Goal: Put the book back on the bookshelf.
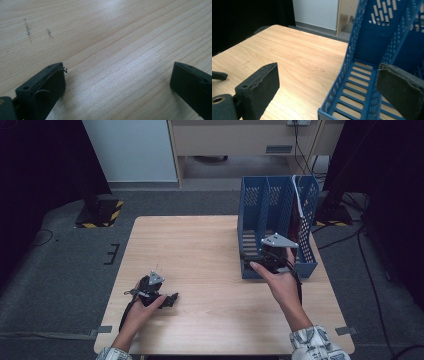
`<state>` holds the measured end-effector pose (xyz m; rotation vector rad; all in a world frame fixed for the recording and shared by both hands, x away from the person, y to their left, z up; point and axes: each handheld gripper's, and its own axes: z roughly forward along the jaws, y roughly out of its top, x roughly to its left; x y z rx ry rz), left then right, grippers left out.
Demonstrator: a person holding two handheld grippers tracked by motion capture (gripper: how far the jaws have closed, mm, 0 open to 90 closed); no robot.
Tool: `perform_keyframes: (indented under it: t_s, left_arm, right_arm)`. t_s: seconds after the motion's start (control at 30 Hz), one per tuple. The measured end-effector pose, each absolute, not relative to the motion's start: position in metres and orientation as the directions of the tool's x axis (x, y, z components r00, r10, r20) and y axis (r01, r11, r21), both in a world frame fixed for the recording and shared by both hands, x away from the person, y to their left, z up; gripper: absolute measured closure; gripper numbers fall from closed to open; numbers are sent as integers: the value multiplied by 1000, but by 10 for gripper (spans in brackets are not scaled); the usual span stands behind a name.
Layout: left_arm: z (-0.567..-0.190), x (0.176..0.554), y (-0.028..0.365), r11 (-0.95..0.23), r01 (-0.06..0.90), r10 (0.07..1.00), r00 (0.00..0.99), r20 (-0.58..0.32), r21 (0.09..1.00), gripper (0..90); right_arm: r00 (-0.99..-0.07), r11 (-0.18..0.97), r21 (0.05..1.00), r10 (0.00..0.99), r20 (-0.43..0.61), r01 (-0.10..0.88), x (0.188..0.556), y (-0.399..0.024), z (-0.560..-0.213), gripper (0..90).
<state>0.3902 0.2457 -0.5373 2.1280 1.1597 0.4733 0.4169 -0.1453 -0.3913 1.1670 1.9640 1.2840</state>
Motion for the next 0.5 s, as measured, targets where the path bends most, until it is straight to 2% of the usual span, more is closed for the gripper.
perform_keyframes:
  t_s: [0.5]
  left_arm:
    - [-537,391,244,-392,599,838,545,3,698,0]
  right_arm:
    - [-517,190,899,855,46,394,415,-133,-397,54]
